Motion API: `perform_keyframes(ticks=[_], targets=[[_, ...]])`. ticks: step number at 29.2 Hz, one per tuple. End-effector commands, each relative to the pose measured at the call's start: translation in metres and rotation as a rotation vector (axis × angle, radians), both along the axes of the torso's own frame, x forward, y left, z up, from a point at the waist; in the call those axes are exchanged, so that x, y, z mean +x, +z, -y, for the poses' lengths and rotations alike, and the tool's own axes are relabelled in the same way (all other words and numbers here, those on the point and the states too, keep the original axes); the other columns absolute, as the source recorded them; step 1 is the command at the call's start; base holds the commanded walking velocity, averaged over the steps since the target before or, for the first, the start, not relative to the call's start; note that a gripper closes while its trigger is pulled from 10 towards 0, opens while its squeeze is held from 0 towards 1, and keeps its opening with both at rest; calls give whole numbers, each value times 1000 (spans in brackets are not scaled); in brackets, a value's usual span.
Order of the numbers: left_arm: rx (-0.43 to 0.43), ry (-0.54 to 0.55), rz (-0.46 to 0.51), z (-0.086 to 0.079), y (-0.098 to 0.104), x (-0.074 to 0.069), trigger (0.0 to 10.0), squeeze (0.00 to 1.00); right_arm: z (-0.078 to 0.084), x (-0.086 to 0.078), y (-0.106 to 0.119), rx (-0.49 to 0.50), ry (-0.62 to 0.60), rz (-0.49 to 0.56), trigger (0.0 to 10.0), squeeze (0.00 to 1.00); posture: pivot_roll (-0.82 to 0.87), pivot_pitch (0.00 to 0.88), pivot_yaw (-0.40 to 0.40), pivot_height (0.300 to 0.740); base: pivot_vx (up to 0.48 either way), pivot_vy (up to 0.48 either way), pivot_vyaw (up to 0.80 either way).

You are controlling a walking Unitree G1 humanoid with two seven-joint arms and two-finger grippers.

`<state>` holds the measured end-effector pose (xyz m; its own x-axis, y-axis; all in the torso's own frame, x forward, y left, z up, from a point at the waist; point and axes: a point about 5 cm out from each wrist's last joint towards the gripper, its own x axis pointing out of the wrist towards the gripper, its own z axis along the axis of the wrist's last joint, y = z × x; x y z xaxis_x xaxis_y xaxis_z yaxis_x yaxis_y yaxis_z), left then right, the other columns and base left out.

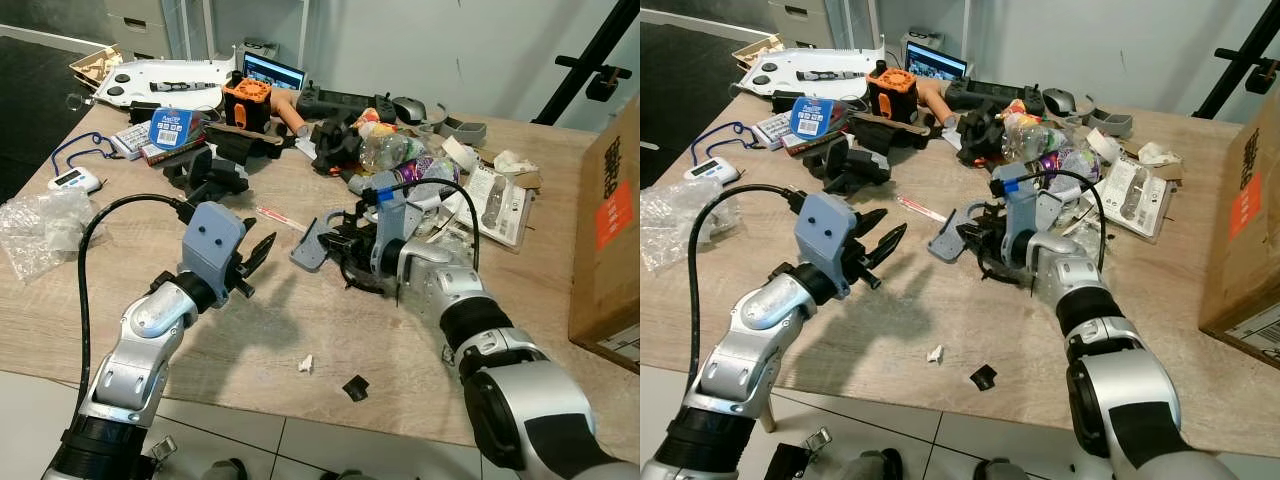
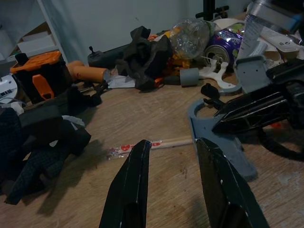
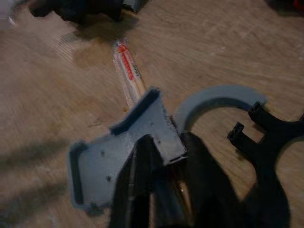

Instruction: Picking trash to rubbish bin

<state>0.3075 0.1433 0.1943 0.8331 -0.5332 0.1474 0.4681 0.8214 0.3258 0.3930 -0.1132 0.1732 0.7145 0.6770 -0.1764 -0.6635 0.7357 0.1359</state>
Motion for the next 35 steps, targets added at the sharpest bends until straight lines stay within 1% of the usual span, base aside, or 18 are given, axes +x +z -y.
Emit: perform_keyframes(ticks=[1, 12, 13, 14, 15, 16, 17, 18, 19, 23, 24, 27, 29, 30, 31, 32, 34, 35], targets=[[8, -5, -14, 0, -4, -1, 10000, 0, 3, -6, -22, -29, -3, -83, 0, 0, 80, 189, -58, 740, 0, 0, 0], [6, 0, -14, 0, -4, -1, 10000, 0, 2, -3, -14, 14, -10, -42, 0, 0, 76, 225, -65, 740, 0, 0, 0], [3, 0, -12, 0, -4, -1, 10000, 0, 0, -1, -1, 87, 2, -8, 0, 0, 77, 200, -62, 740, 0, 0, 0], [3, 0, -12, 0, -4, -1, 10000, 0, 0, -1, -1, 87, 2, -8, 0, 0, 77, 200, -62, 740, 0, 0, 0], [4, 2, -11, 0, -3, -1, 10000, 0, -2, 2, 19, 196, 18, 38, 0, 0, 78, 212, -66, 740, 0, 0, 0], [4, 2, -11, 0, -3, -1, 10000, 0, -2, 2, 19, 196, 18, 38, 0, 0, 78, 212, -66, 740, 0, 0, 0], [-1, 3, -10, 0, -3, -1, 10000, 0, -2, 4, 39, 311, 34, 79, 0, 0, 71, 219, -63, 740, 0, 0, 0], [-1, 2, -8, 0, -3, -1, 10000, 0, 0, 6, 55, 400, 46, 115, 0, 0, 74, 190, -61, 740, 0, 0, 0], [0, 4, -6, 0, -2, 0, 10000, 0, 1, 7, 68, 463, 56, 141, 0, 0, 74, 216, -65, 740, 0, 0, 0], [-11, 9, 3, 0, 0, 0, 10000, 0, 6, 7, 99, 566, 79, 224, 0, 0, 68, 214, -63, 740, 0, 0, 0], [-11, 9, 3, 0, 0, 0, 10000, 0, 6, 7, 99, 566, 79, 224, 0, 0, 68, 214, -63, 740, 0, 0, 0], [-13, 8, 8, 2, 1, 1, 10000, 0, 11, 6, 122, 598, 84, 298, 0, 0, 66, 217, -66, 740, 0, 0, 0], [-17, 7, 11, 3, 2, 1, 10000, 0, 15, 5, 131, 604, 77, 329, 0, 0, 59, 227, -66, 740, 0, 0, 0], [-24, 0, 12, 4, 3, 0, 10000, 0, 20, 5, 137, 540, 35, 381, 0, 0, 60, 194, -66, 740, 0, 0, 0], [-24, 0, 12, 4, 3, 0, 10000, 0, 20, 5, 137, 540, 35, 381, 0, 0, 60, 194, -66, 740, 0, 0, 0], [-29, -5, 13, 6, 3, 0, 10000, 0, 23, 5, 141, 496, 7, 416, 0, 0, 60, 194, -66, 740, 0, 0, 0], [-62, -2, 10, 6, 4, 0, 10000, 0, 39, 9, 149, 309, -155, 518, 0, 0, 55, 209, -68, 740, 0, 0, 0], [-62, -2, 10, 6, 4, 0, 10000, 0, 39, 9, 149, 309, -155, 518, 0, 0, 55, 209, -68, 740, 0, 0, 0]])
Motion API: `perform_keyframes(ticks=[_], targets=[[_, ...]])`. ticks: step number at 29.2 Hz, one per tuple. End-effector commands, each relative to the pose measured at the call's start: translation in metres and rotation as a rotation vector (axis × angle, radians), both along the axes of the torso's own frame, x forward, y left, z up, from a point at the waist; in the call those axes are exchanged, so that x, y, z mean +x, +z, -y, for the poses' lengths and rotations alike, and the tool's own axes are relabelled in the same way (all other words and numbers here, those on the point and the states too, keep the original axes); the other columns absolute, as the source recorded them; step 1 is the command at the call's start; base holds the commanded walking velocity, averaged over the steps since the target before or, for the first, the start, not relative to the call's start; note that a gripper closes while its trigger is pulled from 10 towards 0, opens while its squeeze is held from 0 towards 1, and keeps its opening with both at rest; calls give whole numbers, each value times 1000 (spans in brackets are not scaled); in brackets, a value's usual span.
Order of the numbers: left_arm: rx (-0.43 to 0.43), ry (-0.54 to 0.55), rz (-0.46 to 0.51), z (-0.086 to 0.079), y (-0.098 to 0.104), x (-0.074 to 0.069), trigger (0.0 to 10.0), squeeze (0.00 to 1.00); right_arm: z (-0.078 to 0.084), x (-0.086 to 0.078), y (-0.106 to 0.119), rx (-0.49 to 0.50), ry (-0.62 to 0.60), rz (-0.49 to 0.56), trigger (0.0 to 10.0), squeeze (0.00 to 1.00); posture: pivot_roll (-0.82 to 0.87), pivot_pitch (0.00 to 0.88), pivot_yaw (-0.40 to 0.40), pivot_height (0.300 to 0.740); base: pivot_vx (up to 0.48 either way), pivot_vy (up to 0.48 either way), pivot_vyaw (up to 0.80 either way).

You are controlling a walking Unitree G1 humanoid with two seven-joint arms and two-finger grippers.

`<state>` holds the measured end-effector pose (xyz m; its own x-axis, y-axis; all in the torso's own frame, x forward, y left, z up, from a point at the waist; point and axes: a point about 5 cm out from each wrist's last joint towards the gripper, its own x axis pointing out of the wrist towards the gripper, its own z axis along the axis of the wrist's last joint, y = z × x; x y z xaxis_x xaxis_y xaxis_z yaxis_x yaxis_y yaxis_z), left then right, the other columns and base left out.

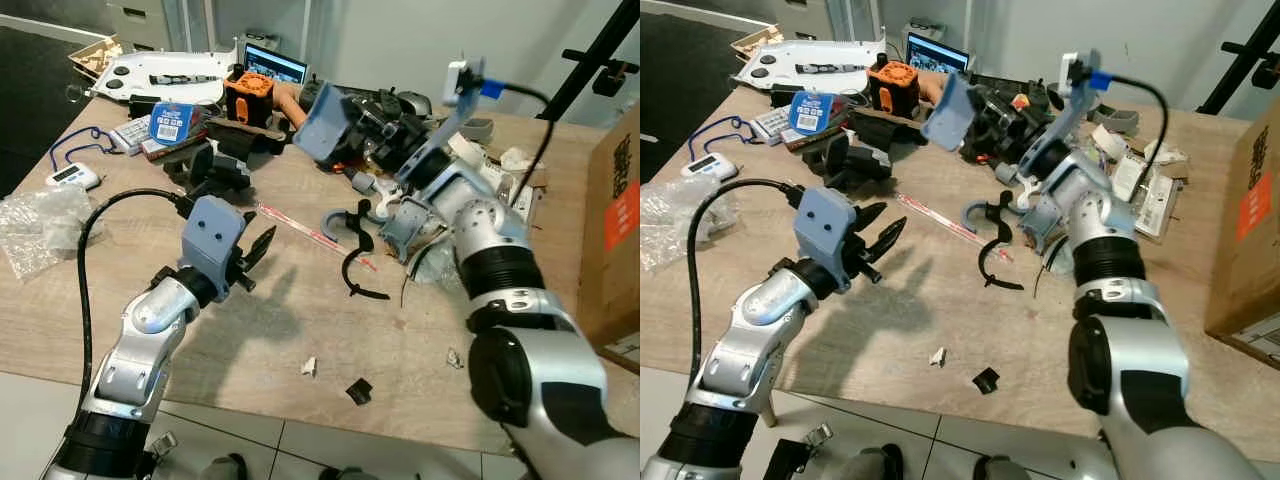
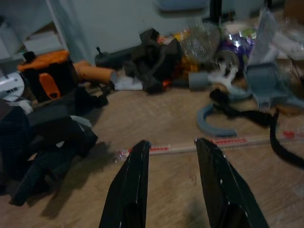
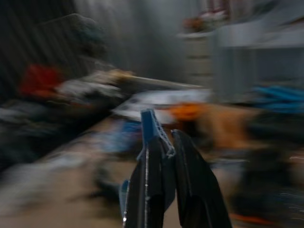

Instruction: Picking trash to rubbish bin

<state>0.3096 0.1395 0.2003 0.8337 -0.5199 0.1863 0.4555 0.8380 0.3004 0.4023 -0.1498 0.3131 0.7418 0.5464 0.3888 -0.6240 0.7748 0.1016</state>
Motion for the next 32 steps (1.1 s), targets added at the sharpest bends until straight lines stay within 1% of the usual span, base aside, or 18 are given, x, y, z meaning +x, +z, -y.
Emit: perform_keyframes(ticks=[1, 2, 3, 4, 5, 7, 9, 10, 12, 13, 16, 17, 19, 21, 27, 31, 32], targets=[[-37, -7, -10, 2, -2, -2, 10000, 0, 7, 0, 12, -71, -116, 73, 0, 0, 55, 209, -68, 740, 0, 0, 0], [-59, -8, -11, 3, -1, -3, 10000, 0, 12, -1, 16, -73, -164, 85, 4863, 0, 43, 194, -59, 740, 0, 0, 0], [-59, -8, -11, 3, -1, -3, 10000, 0, 12, -1, 16, -73, -164, 85, 4863, 0, 43, 194, -59, 740, 0, 0, 0], [-63, -14, -6, 5, 0, -2, 10000, 0, 16, -5, 23, -108, -202, 135, 10000, 0, 41, 206, -60, 740, 0, 0, 0], [-60, -14, -2, 5, 0, -1, 10000, 0, 17, -7, 26, -134, -217, 164, 10000, 0, 41, 206, -60, 740, 0, 0, 0], [-56, -14, 4, 6, 0, -1, 10000, 0, 17, -8, 27, -151, -224, 180, 10000, 0, 37, 210, -57, 740, 0, 0, 0], [-61, -13, 9, 7, 1, -1, 10000, 0, 17, -9, 28, -149, -228, 190, 10000, 0, 37, 206, -56, 740, 0, 0, 0], [-65, -14, 18, 8, 2, -1, 10000, 0, 18, -11, 31, -140, -241, 211, 10000, 0, 39, 188, -55, 740, 0, 0, -463], [-62, -14, 32, 10, 4, 1, 10000, 0, 23, -14, 40, -146, -310, 278, 10000, 0, 41, 195, -58, 740, 0, 0, -728], [-62, -14, 36, 11, 4, 1, 10000, 0, 26, -15, 43, -153, -343, 300, 10000, 0, 36, 214, -61, 740, 0, 0, -800], [-79, -21, 36, 13, 4, -2, 10000, 0, 34, -18, 49, -175, -424, 342, 10000, 0, 33, 187, -63, 740, 0, 0, -800], [-82, -21, 35, 14, 3, -1, 10000, 0, 41, -18, 52, -178, -481, 346, 10000, 0, 35, 205, -66, 740, 0, 0, -800], [-98, -20, 31, 15, 4, -1, 10000, 0, 46, -18, 50, -176, -520, 330, 10000, 0, 35, 205, -66, 740, 0, 0, -800], [-159, -37, 27, 19, 8, -5, 10000, 0, 52, -18, 43, -185, -547, 306, 10000, 0, 33, 199, -63, 740, 0, 0, -800], [-172, -53, 27, 23, 8, -5, 10000, 0, 51, -21, 39, -205, -549, 321, 10000, 0, 25, 214, -62, 740, 0, 0, -800], [-181, -58, 27, 25, 8, -5, 10000, 0, 51, -23, 40, -218, -567, 343, 10000, 0, 26, 192, -58, 740, 0, 0, -800], [-182, -57, 30, 26, 9, -4, 10000, 0, 53, -23, 41, -218, -578, 347, 10000, 0, 27, 213, -59, 740, 0, 0, -800]])
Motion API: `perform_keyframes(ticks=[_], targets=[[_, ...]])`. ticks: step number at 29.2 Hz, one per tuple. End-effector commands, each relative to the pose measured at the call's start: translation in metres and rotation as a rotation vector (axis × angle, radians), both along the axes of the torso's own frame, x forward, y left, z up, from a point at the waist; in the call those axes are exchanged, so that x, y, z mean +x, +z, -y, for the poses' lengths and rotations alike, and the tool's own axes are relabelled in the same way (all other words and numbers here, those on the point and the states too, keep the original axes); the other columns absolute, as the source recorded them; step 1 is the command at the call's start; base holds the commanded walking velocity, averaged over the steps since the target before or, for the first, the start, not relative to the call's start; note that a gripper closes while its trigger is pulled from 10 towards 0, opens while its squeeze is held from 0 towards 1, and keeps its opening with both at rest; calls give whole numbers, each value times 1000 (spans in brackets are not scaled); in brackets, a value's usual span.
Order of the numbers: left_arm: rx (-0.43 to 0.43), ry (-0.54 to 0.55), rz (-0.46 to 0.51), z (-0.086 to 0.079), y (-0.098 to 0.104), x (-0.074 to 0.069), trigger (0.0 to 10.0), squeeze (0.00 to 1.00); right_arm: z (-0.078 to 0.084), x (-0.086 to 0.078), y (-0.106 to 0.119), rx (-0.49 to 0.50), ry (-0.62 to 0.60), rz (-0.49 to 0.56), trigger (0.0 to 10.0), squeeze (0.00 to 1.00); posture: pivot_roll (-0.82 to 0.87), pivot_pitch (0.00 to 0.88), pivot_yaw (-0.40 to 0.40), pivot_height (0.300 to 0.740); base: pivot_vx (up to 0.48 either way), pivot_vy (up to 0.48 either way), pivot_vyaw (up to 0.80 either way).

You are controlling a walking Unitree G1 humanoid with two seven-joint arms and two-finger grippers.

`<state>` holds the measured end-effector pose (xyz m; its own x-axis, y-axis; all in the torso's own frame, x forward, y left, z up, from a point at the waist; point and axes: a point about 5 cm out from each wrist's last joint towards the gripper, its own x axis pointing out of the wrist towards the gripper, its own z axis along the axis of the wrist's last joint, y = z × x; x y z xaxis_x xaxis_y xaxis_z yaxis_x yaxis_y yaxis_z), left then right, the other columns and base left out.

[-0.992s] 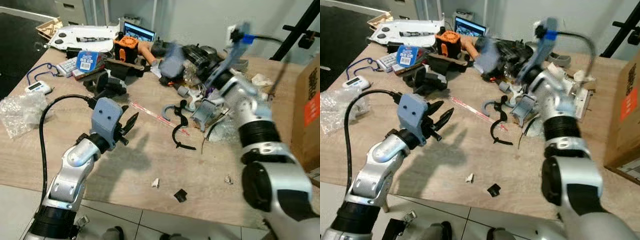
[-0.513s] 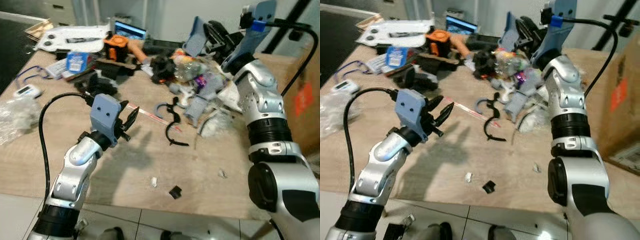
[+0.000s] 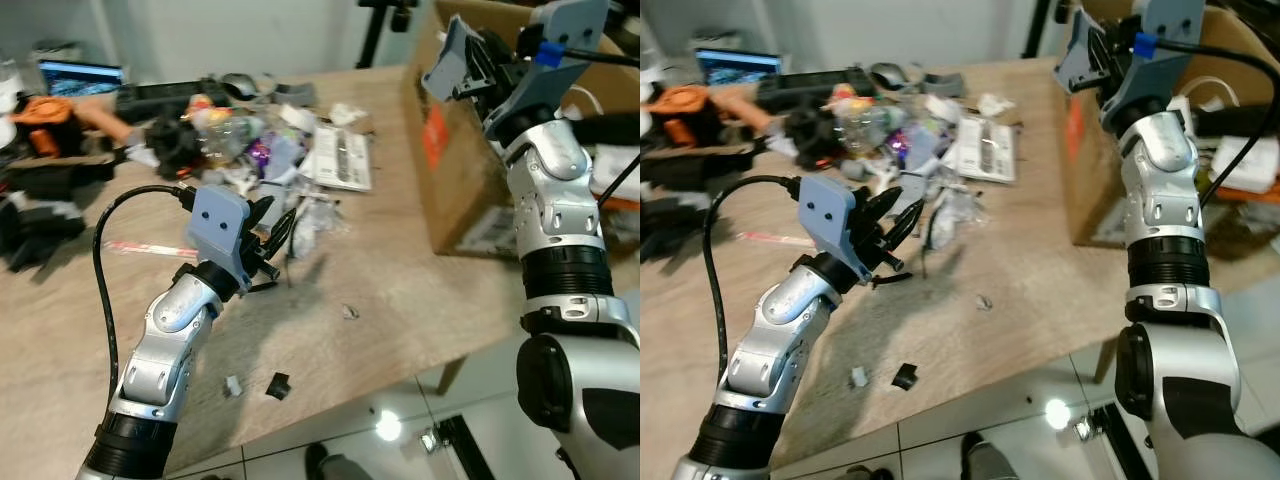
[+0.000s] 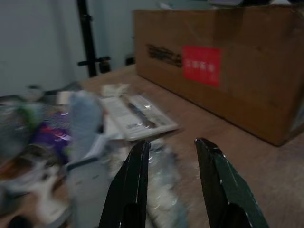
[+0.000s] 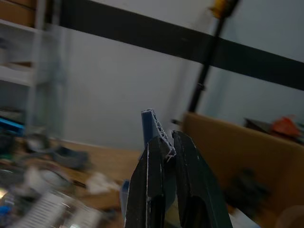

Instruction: Picking trash to rubbish bin

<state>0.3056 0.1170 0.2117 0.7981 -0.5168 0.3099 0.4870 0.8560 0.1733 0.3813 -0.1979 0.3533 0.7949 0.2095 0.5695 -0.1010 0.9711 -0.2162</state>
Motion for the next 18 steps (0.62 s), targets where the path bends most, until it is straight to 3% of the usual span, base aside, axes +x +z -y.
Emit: perform_keyframes(ticks=[1, 7, 18], targets=[[-9, -9, -11, 4, -3, 0, 10000, 0, 5, -2, 1, -6, -23, 17, 10000, 0, 27, 213, -59, 740, 0, 0, -800], [-28, -8, -23, 6, -2, 1, 10000, 0, 14, -4, 5, 2, -67, 36, 10000, 0, 29, 213, -51, 740, 0, 0, -800], [-40, 3, -11, 5, 1, 0, 10000, 0, 18, -7, 4, -40, -116, 55, 10000, 0, 31, 210, -45, 740, 0, 0, 0]])
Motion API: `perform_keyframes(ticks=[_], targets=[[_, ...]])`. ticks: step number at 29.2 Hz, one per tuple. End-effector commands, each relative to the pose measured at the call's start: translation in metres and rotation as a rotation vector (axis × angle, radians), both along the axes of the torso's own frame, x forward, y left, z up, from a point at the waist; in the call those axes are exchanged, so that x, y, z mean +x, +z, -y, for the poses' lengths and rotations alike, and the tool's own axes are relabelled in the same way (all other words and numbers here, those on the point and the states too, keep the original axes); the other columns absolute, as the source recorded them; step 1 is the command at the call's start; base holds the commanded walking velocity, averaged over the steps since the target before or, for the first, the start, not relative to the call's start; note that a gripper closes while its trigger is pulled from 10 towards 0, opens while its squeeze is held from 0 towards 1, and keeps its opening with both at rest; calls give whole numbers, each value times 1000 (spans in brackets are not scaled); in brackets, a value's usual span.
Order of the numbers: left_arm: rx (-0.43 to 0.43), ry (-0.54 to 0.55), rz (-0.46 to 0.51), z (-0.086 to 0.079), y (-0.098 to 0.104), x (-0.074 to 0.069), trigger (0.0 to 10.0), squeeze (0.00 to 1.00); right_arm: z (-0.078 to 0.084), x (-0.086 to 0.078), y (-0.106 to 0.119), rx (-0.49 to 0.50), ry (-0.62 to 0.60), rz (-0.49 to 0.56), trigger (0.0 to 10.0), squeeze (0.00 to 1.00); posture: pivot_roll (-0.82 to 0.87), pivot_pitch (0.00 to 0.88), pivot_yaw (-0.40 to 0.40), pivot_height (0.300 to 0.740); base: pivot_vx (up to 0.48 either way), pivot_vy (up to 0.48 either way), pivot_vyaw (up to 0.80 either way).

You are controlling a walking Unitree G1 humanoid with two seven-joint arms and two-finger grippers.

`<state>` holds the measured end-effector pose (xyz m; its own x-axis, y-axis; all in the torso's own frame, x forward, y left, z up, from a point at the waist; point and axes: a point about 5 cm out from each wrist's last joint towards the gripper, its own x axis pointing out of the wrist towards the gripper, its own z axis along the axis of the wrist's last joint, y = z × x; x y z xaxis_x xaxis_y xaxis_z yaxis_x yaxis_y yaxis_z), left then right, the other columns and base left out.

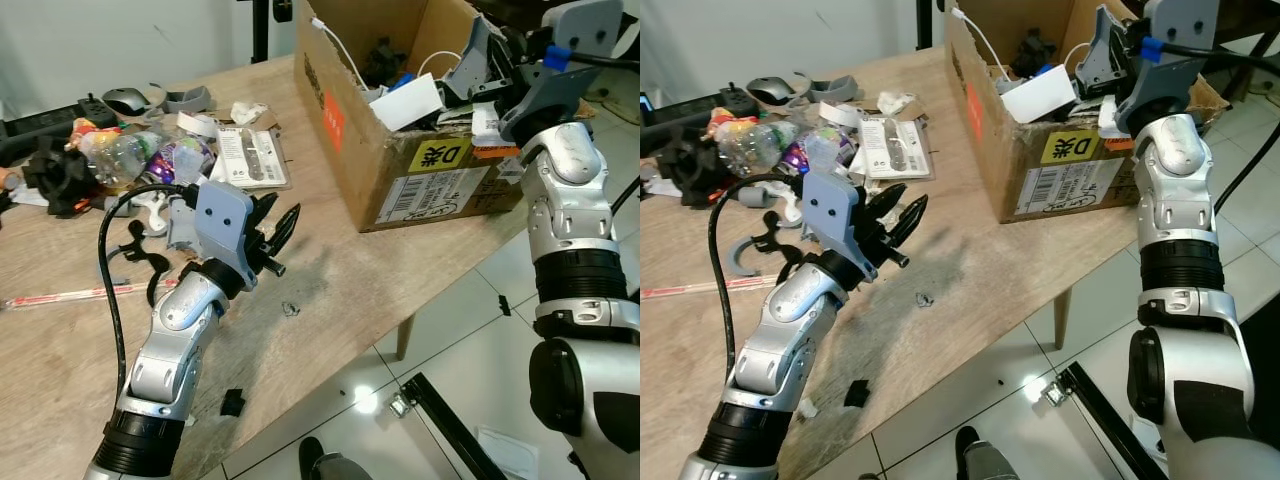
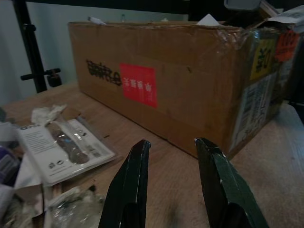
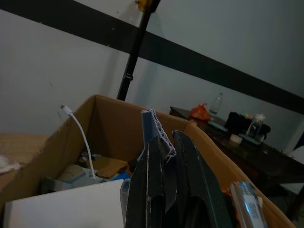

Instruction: Picking trash to rubbish bin

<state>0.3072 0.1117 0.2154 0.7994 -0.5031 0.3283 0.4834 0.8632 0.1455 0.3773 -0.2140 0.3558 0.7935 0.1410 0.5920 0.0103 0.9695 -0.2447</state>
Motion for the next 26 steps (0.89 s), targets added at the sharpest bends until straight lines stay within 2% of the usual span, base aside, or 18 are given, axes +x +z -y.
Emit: perform_keyframes(ticks=[1, 5, 7, 10, 13, 25, 26], targets=[[-6, 7, -6, -1, -2, 0, 10000, 0, 4, -2, 3, -8, -18, 22, 10000, 0, 35, 207, -47, 740, 0, 0, 0], [-14, 24, 4, -4, 0, 1, 10000, 0, 8, -1, 1, -8, -37, 17, 10000, 0, 33, 213, -46, 740, 0, 0, 0], [-14, 22, 2, -3, 0, 2, 10000, 0, 14, 0, -1, 10, -65, 0, 10000, 0, 35, 186, -46, 740, 0, 0, 0], [5, 29, 4, -3, 0, 3, 10000, 0, 19, 3, -7, 25, -83, -26, 10000, 0, 38, 214, -46, 740, 0, 0, 0], [-7, 21, 16, -3, 2, 2, 10000, 0, 19, 3, -7, 29, -76, -19, 10000, 0, 40, 180, -41, 740, 0, 0, 0], [-19, 19, 43, -5, 7, 3, 10000, 0, 19, 5, -7, 29, -80, -19, 10000, 0, 42, 200, -39, 740, 390, 0, 0], [-21, 18, 44, -5, 7, 2, 10000, 0, 19, 4, -6, 28, -80, -15, 10000, 0, 42, 167, -34, 740, 428, 0, 0]])
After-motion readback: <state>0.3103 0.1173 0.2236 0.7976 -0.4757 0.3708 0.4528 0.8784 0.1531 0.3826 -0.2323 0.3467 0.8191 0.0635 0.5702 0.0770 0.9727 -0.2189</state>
